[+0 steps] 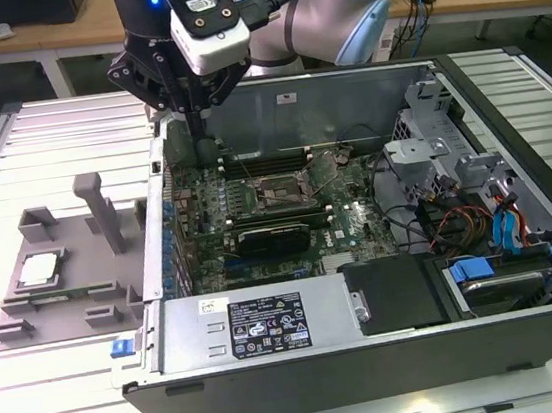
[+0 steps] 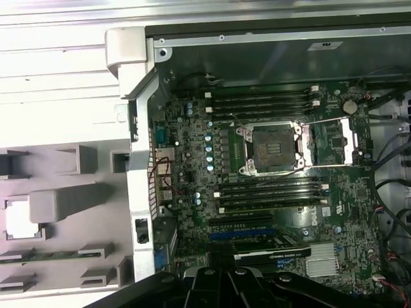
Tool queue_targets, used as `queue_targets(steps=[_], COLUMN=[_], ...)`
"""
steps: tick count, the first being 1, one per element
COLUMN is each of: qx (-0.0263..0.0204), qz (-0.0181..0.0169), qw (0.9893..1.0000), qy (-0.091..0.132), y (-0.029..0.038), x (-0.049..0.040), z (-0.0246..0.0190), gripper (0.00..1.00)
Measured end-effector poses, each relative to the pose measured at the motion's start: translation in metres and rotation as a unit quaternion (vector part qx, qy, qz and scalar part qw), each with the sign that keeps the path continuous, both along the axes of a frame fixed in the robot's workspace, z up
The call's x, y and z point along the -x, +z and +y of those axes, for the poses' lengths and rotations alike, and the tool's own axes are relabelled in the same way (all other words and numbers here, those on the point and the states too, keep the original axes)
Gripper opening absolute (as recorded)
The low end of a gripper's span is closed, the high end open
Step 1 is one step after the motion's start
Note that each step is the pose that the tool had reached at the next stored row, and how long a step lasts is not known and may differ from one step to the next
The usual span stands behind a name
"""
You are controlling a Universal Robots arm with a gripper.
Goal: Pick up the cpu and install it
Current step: 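Reach for the cpu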
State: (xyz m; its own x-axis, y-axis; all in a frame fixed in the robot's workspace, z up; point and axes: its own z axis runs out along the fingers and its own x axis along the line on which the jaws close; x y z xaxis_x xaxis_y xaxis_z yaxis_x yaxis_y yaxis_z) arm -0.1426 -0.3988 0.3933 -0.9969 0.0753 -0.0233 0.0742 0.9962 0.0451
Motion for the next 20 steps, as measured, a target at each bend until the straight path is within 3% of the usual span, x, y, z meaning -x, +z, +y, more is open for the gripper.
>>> queue_targets(steps=[7, 20], qx=[0.0000, 0.0000], qz=[0.0000, 0.0000], qw=[1.0000, 1.0000], qy=[0.000, 0.000], y=[0.0000, 0.0000], x=[0.0080, 0.0381], z=[0.0000, 0.0000], gripper=[0.11, 0.11])
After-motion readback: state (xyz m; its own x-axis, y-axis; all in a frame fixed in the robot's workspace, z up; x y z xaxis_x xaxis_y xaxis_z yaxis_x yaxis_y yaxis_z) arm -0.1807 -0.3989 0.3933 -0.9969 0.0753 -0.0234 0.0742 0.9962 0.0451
